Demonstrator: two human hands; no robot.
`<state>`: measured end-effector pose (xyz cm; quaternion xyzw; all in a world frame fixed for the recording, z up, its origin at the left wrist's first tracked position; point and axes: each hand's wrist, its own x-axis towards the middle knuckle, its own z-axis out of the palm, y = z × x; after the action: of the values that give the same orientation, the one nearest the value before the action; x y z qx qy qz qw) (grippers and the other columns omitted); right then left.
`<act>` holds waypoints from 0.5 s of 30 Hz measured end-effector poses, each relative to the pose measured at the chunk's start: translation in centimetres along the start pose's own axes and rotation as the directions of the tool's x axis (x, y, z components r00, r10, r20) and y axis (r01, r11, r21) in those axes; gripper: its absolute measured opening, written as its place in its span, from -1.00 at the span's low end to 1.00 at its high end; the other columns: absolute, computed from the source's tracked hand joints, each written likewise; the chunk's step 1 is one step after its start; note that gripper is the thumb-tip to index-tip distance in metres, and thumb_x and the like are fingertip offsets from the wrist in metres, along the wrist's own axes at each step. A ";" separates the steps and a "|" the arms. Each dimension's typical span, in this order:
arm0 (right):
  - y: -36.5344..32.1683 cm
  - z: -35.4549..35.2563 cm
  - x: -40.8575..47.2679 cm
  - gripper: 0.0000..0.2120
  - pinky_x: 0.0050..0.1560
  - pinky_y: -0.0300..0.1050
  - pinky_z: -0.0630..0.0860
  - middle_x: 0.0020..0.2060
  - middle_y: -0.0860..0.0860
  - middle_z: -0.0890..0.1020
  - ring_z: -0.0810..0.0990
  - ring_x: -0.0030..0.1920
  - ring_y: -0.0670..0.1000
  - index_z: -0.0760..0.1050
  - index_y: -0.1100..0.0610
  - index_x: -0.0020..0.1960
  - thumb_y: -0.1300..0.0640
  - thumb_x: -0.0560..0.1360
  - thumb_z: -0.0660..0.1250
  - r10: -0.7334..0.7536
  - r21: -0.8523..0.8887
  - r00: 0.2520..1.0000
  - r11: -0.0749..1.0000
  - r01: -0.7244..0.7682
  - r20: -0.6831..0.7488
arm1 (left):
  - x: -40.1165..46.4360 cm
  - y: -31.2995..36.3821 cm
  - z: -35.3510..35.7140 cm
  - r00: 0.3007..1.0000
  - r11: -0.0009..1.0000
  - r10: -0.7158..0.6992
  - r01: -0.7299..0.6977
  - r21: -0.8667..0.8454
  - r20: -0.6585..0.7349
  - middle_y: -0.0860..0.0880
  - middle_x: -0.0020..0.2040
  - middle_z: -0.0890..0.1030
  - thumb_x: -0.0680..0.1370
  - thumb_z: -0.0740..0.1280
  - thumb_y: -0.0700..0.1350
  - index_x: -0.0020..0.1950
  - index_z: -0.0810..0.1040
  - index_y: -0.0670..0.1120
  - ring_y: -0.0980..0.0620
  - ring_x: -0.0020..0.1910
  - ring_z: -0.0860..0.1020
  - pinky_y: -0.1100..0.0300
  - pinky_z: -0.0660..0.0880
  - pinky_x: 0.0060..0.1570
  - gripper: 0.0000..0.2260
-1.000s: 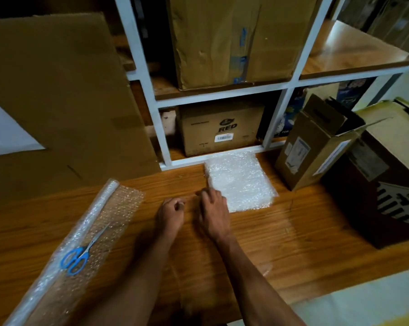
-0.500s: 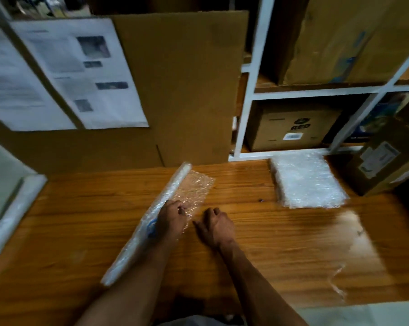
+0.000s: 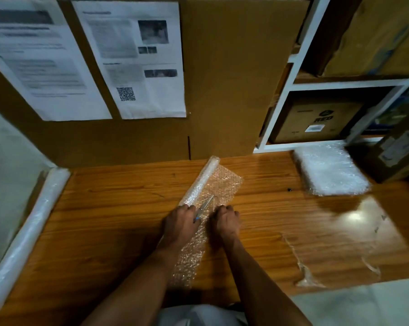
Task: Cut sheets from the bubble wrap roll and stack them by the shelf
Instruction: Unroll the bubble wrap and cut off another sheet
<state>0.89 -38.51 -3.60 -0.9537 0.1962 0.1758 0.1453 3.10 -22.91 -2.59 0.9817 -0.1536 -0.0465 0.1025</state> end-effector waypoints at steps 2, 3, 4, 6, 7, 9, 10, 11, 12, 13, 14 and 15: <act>-0.3 0.2 -0.4 -0.64 0.35 0.05 0.46 0.45 0.14 0.43 0.42 0.42 0.19 0.36 0.14 0.49 0.13 0.72 0.16 0.018 0.023 1.000 1.000 -0.018 -0.021 | -0.3 -0.2 -0.3 0.999 0.996 0.049 -0.049 0.068 0.012 0.00 0.03 0.64 0.52 0.37 0.21 0.09 0.57 0.02 -0.05 0.05 0.61 0.09 0.55 -0.07 -0.70; -0.4 0.1 -0.7 -0.62 0.36 0.06 0.48 0.46 0.15 0.42 0.41 0.44 0.19 0.32 0.15 0.53 0.16 0.72 0.16 0.034 0.041 0.999 0.999 -0.033 -0.019 | -0.5 -0.1 -0.4 0.997 0.992 0.070 -0.071 0.100 0.015 -0.01 0.05 0.64 0.53 0.35 0.21 0.12 0.57 0.02 -0.04 0.06 0.61 0.08 0.54 -0.04 -0.68; -0.5 0.1 -1.0 -0.59 0.36 0.06 0.49 0.46 0.16 0.43 0.41 0.45 0.20 0.26 0.17 0.57 0.18 0.73 0.14 0.045 0.048 0.999 0.998 -0.043 -0.029 | -0.7 -0.2 -0.5 0.996 0.989 0.090 -0.091 0.119 0.019 -0.01 0.06 0.64 0.54 0.34 0.22 0.15 0.57 0.02 -0.04 0.06 0.61 0.08 0.53 -0.03 -0.66; -0.7 0.0 -1.4 -0.60 0.32 0.08 0.51 0.42 0.20 0.48 0.48 0.41 0.21 0.23 0.20 0.56 0.18 0.74 0.11 0.068 0.080 0.996 0.995 -0.063 -0.061 | -1.0 -0.3 -0.5 0.992 0.985 0.122 -0.123 0.123 0.013 -0.03 0.08 0.63 0.55 0.32 0.21 0.19 0.56 0.00 -0.06 0.05 0.62 0.08 0.53 -0.04 -0.65; -0.8 0.0 -1.5 -0.65 0.27 0.08 0.53 0.36 0.20 0.54 0.54 0.36 0.22 0.29 0.20 0.50 0.15 0.74 0.10 0.079 0.131 0.994 0.989 -0.068 -0.077 | -1.3 -0.4 -0.5 0.992 0.985 0.128 -0.127 0.116 0.000 -0.04 0.10 0.61 0.56 0.33 0.18 0.21 0.54 -0.01 -0.07 0.03 0.63 0.07 0.54 -0.05 -0.66; -0.6 0.0 -1.6 -0.72 0.07 0.04 0.57 0.21 0.21 0.64 0.64 0.21 0.23 0.39 0.20 0.36 0.05 0.74 0.16 0.098 0.295 0.990 0.953 -0.064 -0.103 | -1.6 -0.7 -0.5 0.992 0.986 0.127 -0.125 0.113 -0.010 -0.05 0.15 0.58 0.55 0.35 0.10 0.26 0.50 -0.02 -0.08 0.05 0.63 0.06 0.54 -0.03 -0.65; -0.5 0.1 -1.6 -0.72 -0.07 -0.02 0.51 0.15 0.20 0.65 0.65 0.14 0.23 0.41 0.21 0.30 0.02 0.73 0.22 0.100 0.375 0.990 0.925 -0.056 -0.099 | -1.6 -0.9 -0.5 0.991 0.984 0.132 -0.130 0.123 -0.004 -0.05 0.16 0.59 0.55 0.36 0.07 0.28 0.49 -0.03 -0.08 0.07 0.62 0.06 0.53 0.01 -0.65; -0.4 0.0 -1.9 -0.72 -0.16 -0.08 0.41 0.09 0.20 0.66 0.66 0.09 0.21 0.43 0.22 0.26 0.02 0.72 0.26 0.101 0.444 0.989 0.895 -0.045 -0.104 | -1.6 -1.0 -0.4 0.990 0.979 0.143 -0.142 0.144 0.007 -0.05 0.17 0.61 0.55 0.37 0.05 0.29 0.48 -0.04 -0.07 0.09 0.62 0.05 0.51 0.06 -0.65; -0.1 0.1 -2.1 -0.74 -0.19 -0.14 0.34 0.04 0.19 0.66 0.66 0.04 0.19 0.44 0.23 0.23 0.04 0.70 0.29 0.107 0.505 0.988 0.862 -0.036 -0.113 | -1.5 -0.9 -0.5 0.988 0.974 0.151 -0.152 0.166 0.020 -0.04 0.16 0.62 0.55 0.38 0.05 0.29 0.47 -0.04 -0.07 0.11 0.62 0.04 0.48 0.09 -0.64; 0.0 0.1 -2.5 -0.77 -0.22 -0.17 0.31 -0.03 0.17 0.64 0.64 -0.02 0.16 0.45 0.24 0.19 0.07 0.69 0.30 0.108 0.557 0.985 0.831 -0.017 -0.131 | -1.4 -0.8 -0.6 0.989 0.972 0.148 -0.151 0.182 0.030 -0.04 0.14 0.64 0.54 0.40 0.04 0.29 0.46 -0.03 -0.07 0.11 0.62 0.03 0.45 0.11 -0.64; 0.1 0.3 -2.7 -0.81 -0.28 -0.20 0.29 -0.09 0.13 0.61 0.61 -0.07 0.13 0.46 0.24 0.15 0.11 0.69 0.30 0.116 0.602 0.982 0.799 -0.005 -0.146 | -1.4 -0.6 -0.8 0.990 0.973 0.134 -0.139 0.187 0.038 -0.04 0.13 0.65 0.54 0.42 0.04 0.29 0.45 -0.03 -0.07 0.10 0.63 0.03 0.45 0.11 -0.63; 0.1 0.5 -3.0 -0.87 -0.36 -0.22 0.27 -0.14 0.07 0.58 0.60 -0.12 0.14 0.46 0.21 0.08 0.13 0.70 0.29 0.128 0.654 0.978 0.757 0.010 -0.163 | -1.4 -0.4 -0.9 0.992 0.976 0.115 -0.121 0.183 0.045 -0.06 0.12 0.66 0.54 0.42 0.03 0.30 0.44 -0.04 -0.09 0.09 0.64 0.03 0.47 0.09 -0.62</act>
<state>-1.87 -37.42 -2.87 -0.8496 0.2884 0.0058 0.4416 1.96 -21.95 -1.69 0.9752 -0.2169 -0.0425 0.0109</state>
